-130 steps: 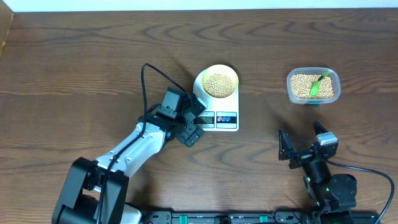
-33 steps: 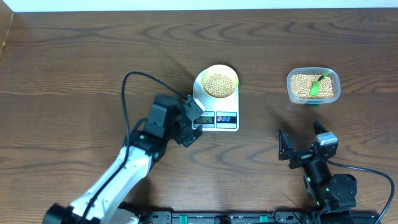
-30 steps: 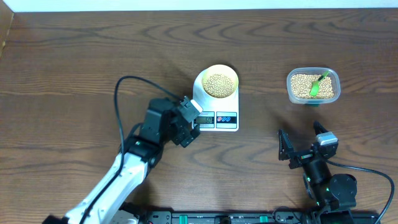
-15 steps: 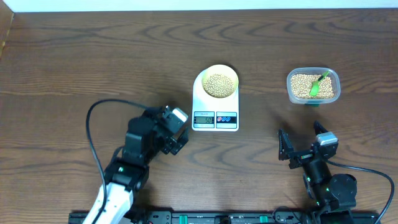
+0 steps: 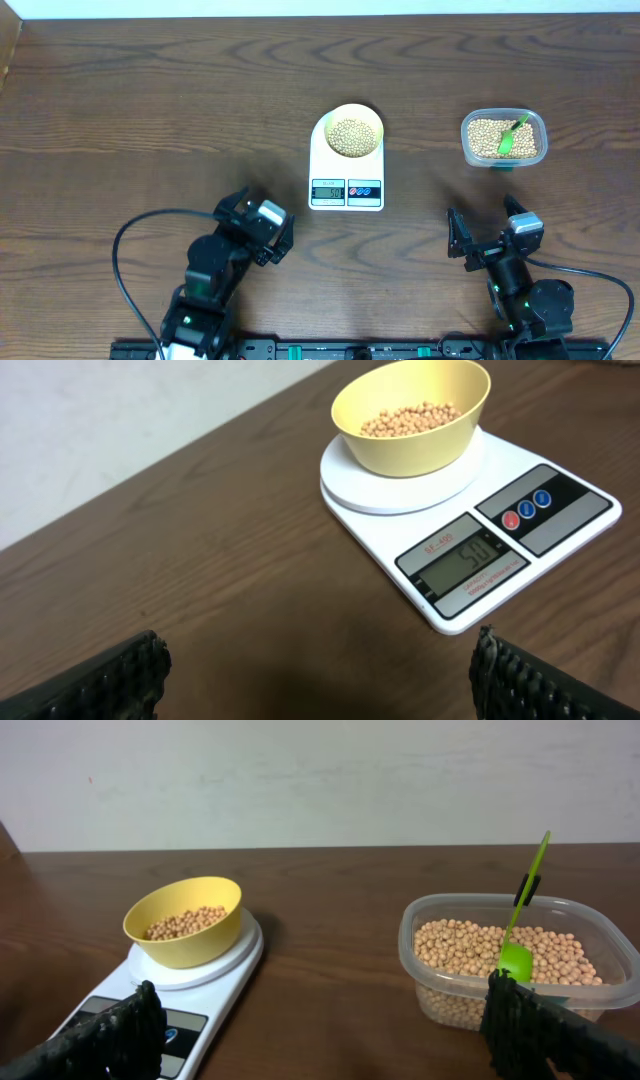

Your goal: Scoop item into bowl and weigh 50g on scale

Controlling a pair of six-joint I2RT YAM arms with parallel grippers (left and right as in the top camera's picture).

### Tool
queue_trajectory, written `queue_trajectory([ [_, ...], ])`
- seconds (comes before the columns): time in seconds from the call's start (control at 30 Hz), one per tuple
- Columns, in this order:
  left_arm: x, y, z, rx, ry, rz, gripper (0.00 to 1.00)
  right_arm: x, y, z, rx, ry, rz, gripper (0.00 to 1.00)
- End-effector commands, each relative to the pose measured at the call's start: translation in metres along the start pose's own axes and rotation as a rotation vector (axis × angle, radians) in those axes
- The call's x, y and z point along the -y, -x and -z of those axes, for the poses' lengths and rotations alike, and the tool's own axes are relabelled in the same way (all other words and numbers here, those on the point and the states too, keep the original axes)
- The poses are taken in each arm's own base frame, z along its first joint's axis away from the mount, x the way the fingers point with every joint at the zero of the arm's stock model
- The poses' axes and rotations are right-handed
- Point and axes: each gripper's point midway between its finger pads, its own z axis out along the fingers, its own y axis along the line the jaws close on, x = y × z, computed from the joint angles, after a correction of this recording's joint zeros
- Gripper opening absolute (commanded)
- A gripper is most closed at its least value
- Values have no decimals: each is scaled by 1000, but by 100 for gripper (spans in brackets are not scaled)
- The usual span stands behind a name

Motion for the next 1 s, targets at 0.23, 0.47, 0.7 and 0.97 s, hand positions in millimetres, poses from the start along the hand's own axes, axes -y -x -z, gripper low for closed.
queue_trajectory([
  [0.23, 3, -10, 13, 57, 35, 2, 98, -2, 0, 0, 1, 7, -10, 99],
  [0.47, -2, -16, 22, 41, 73, 8, 98, -2, 0, 0, 1, 7, -10, 99],
  [0.7, -36, -5, 39, 110, 230, 51, 98, -2, 0, 0, 1, 7, -10, 99],
  [0.97, -70, -16, 51, 65, 407, 77, 98, -2, 0, 0, 1, 7, -10, 99],
])
